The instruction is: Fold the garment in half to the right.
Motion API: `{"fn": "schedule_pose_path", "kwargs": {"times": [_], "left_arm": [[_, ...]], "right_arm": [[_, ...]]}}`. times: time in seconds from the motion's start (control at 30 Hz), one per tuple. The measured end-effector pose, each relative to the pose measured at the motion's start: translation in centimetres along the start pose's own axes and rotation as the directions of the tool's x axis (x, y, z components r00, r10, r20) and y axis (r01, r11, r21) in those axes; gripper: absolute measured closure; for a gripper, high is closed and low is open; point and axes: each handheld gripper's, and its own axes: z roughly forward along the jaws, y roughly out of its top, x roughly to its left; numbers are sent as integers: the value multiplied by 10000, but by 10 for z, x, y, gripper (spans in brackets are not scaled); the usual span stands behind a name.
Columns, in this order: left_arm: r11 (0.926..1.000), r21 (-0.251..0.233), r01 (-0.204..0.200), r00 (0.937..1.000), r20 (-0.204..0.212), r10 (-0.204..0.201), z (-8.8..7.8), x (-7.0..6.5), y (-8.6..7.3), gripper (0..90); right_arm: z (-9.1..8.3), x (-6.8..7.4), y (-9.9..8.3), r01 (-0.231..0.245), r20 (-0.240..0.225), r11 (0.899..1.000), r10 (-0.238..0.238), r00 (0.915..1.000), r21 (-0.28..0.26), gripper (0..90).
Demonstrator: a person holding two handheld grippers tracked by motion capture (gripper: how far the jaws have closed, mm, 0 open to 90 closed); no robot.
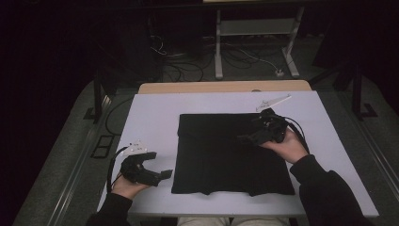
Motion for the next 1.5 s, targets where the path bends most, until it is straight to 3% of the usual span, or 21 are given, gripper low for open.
{"fn": "schedule_pose_path", "kwargs": {"times": [0.4,0.93,1.5], "left_arm": [[9991,238,-355,9991,234,350,3,-3,-13,0],[9979,398,-511,9969,618,485,5,-8,-24,0],[9863,1186,-1151,9883,1139,1016,18,-16,-31,0]], "right_arm": [[20,-7,25,122,31,9999,-122,9999,113,0],[55,-7,49,365,-138,9989,-361,9993,286,0],[87,-3,73,530,-318,9980,-520,9981,329,0]]}}
